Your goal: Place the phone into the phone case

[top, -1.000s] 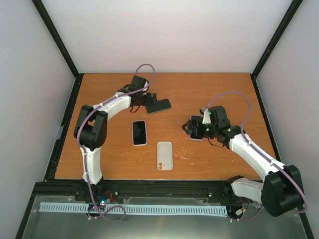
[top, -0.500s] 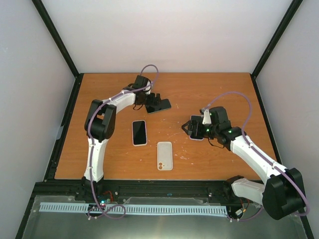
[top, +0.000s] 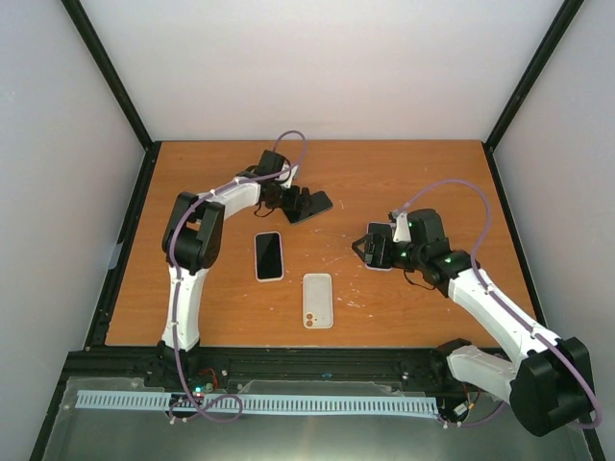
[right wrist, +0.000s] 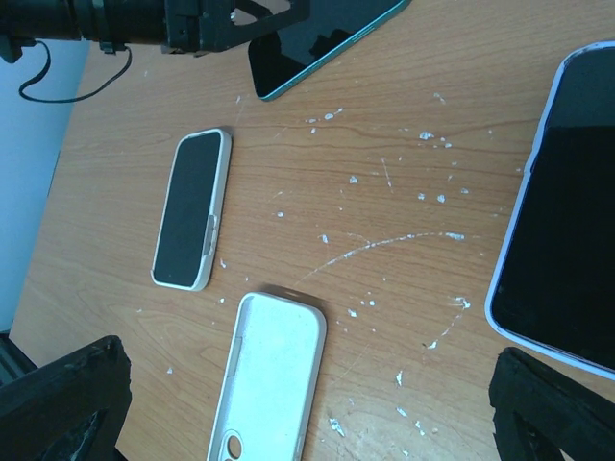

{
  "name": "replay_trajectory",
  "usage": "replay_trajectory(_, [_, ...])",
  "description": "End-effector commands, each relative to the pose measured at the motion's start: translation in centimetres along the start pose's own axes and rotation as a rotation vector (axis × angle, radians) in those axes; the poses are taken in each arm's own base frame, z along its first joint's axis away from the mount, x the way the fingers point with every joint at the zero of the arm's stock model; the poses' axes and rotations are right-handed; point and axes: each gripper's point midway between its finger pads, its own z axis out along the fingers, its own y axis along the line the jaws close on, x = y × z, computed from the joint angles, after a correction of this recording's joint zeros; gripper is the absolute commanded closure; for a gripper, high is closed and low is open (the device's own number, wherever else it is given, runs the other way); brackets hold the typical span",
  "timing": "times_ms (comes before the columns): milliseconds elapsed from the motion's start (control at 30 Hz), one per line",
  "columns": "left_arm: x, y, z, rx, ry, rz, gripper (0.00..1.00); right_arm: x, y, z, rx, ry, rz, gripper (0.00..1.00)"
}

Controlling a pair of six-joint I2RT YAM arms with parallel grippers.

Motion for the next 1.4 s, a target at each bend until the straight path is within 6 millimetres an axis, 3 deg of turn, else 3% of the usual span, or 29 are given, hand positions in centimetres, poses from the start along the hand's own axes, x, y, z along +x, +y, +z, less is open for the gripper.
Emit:
replay_trajectory(0, [2.0,-1.2,-1.4,0.053,0.037,-0.008,0.09,0.5,-0.1,-0.2,-0.004,-0.013,0.004,0.00])
replay_trajectory(167, [3.7,-2.6,-2.5,0.057,0.034,-0.010,0.13,1.0,-0.6,0.0,0.010,-0.003,0.003,0.00])
replay_trajectory(367, [5.5,-3.7,-1.8,-0.006,0.049,0.026,0.17,1.7,-0.8,0.4,0.006,0.022,0.009,0.01])
replay_trajectory(600, [4.5,-3.6,-0.9,-0.124,0.019,0.088,0.13,2.3,-1.6,0.5,0.030,0.028,0.013,0.01])
replay_trajectory(800, [3.3,-2.2,0.1,-0.248,0.025,0.161,0.06,2.6,-1.7,0.4,0.033,0.027,0.022,0.02])
replay_trajectory(967, [3.7,-2.0,1.2,-0.268,0.046,0.231,0.03,3.0,-2.2,0.6,0.047,0.033,0.038,0.02])
replay_trajectory(1167, [4.7,-3.5,2.6,-0.255,0.068,0.331,0.01,3.3,-2.6,0.8,0.056,0.042,0.049,0.03])
replay_trajectory(1367, [4.9,-4.4,3.5,-0.210,0.080,0.316,0.02,3.5,-2.8,0.8,0.063,0.047,0.061,0.04])
